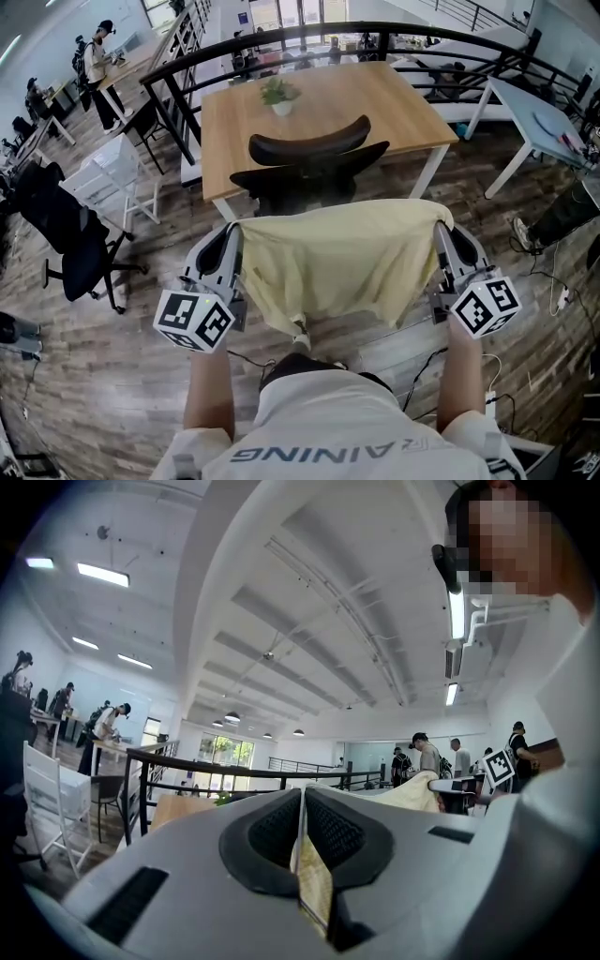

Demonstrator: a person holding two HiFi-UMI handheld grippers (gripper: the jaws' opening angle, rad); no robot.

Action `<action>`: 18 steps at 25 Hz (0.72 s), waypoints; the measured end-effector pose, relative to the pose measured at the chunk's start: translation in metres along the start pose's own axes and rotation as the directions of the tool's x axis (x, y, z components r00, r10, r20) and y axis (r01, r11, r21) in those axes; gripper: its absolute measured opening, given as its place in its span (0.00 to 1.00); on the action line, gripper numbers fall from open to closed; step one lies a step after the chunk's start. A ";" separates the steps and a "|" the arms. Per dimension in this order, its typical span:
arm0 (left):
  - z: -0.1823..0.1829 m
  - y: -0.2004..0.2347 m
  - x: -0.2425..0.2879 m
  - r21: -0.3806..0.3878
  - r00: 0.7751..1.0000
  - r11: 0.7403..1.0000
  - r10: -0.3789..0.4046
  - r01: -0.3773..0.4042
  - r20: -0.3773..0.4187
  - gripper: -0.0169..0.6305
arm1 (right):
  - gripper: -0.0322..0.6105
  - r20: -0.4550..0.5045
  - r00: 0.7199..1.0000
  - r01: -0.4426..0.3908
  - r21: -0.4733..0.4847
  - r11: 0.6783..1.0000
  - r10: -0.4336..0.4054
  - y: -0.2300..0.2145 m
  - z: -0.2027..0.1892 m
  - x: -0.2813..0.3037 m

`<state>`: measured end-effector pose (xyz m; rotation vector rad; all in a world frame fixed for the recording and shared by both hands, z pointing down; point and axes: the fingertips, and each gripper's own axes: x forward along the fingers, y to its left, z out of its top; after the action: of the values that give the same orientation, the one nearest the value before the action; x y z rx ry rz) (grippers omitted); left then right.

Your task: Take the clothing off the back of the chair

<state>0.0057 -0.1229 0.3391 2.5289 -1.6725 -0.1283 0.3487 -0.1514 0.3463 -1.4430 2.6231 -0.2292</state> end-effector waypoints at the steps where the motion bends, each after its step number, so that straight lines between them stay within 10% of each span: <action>1: -0.001 0.000 -0.003 -0.001 1.000 1.000 0.001 -0.001 0.002 0.09 | 0.11 0.003 1.000 -0.003 0.001 1.000 0.003 0.002 -0.001 -0.002; 18: 0.000 -0.005 -0.008 0.038 1.000 0.999 -0.014 0.013 0.016 0.09 | 0.11 0.008 1.000 0.014 -0.007 1.000 -0.014 0.009 -0.001 -0.014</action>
<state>0.0071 -0.1136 0.3382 2.5737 -1.6800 -0.1203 0.3489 -0.1344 0.3465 -1.4621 2.6106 -0.2155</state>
